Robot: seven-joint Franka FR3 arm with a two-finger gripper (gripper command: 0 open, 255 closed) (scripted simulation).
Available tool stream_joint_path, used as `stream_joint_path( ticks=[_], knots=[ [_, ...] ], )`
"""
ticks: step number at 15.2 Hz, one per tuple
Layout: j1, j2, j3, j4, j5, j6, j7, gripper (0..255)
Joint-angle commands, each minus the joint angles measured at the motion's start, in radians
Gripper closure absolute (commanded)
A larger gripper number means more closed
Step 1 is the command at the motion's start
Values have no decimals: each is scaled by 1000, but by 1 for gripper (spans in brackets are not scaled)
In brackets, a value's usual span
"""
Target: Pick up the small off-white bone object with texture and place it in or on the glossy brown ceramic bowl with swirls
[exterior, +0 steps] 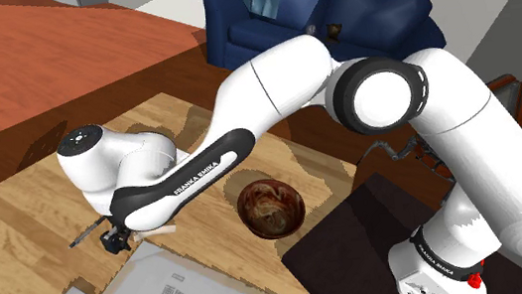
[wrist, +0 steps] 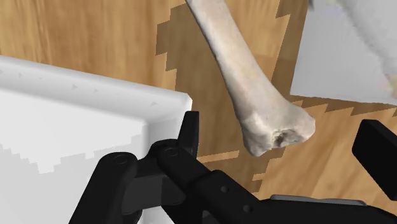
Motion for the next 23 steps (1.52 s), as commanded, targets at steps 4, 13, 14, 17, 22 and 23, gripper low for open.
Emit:
stream_joint_path(
  ticks=[4,13,14,17,22,23],
  knots=[
    [2,9,-3,5,-2,5,-1,0],
    [2,9,-3,5,-2,5,-1,255],
    [2,9,-3,5,-2,5,-1,255],
    [2,9,-3,5,-2,5,-1,255],
    [-8,-29,10,-9,9,-20,-6,255],
    [-10,-38,13,-12,12,-26,-8,255]
  ],
)
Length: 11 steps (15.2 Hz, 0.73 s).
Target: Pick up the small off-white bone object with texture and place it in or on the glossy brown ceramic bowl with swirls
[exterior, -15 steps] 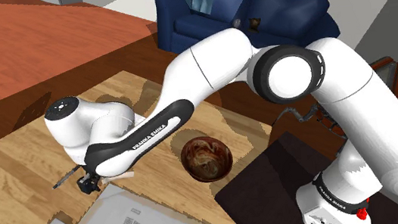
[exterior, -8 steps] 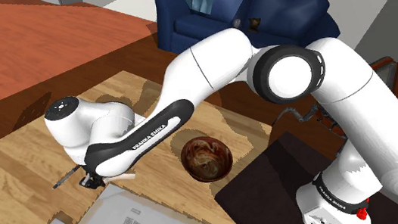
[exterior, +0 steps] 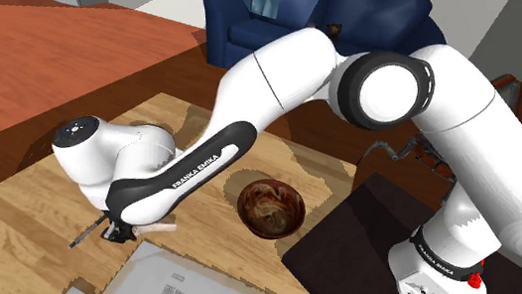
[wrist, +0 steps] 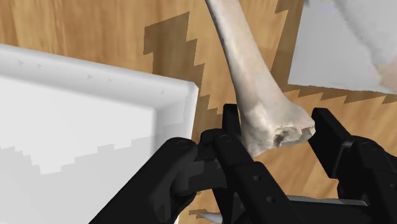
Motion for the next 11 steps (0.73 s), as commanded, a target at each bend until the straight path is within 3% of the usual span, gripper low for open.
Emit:
stream_joint_path(
  ticks=[1,11],
  knots=[
    [-5,-20,7,-9,6,-11,-2,255],
    [-22,-102,37,-20,37,-83,-21,255]
  ],
)
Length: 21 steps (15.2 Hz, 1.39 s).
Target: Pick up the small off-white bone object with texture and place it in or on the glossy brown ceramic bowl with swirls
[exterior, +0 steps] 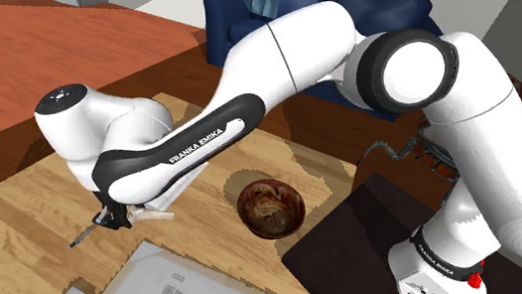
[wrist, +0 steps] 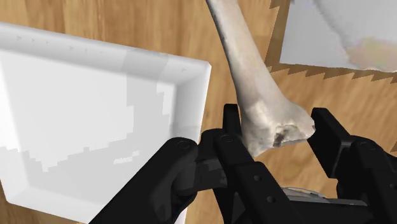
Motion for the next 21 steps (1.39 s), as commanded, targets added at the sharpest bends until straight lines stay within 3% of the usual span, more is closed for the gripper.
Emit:
stream_joint_path(
  ticks=[1,16,21],
  knots=[
    [-1,-15,6,3,7,-17,-3,255],
    [-13,-106,42,42,52,-142,-37,255],
    [-163,-324,93,-321,97,2,-29,255]
  ],
)
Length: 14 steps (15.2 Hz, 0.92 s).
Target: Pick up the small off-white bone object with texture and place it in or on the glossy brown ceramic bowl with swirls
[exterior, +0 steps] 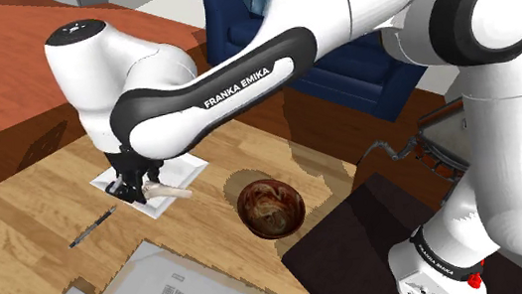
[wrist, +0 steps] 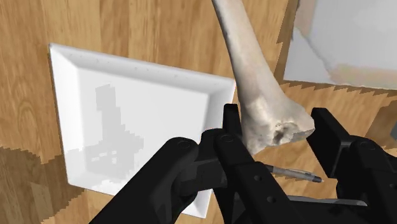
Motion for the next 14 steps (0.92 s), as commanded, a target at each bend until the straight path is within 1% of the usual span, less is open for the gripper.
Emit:
stream_joint_path(
  ticks=[1,5,8,11,14],
  knots=[
    [-60,-87,20,-139,23,58,-6,255],
    [-166,-246,60,-364,87,149,-44,255],
    [-240,-371,89,-516,156,211,-99,255],
    [-302,-503,111,-658,250,265,-180,255],
    [-338,-642,113,-791,368,306,-288,255]
  ],
)
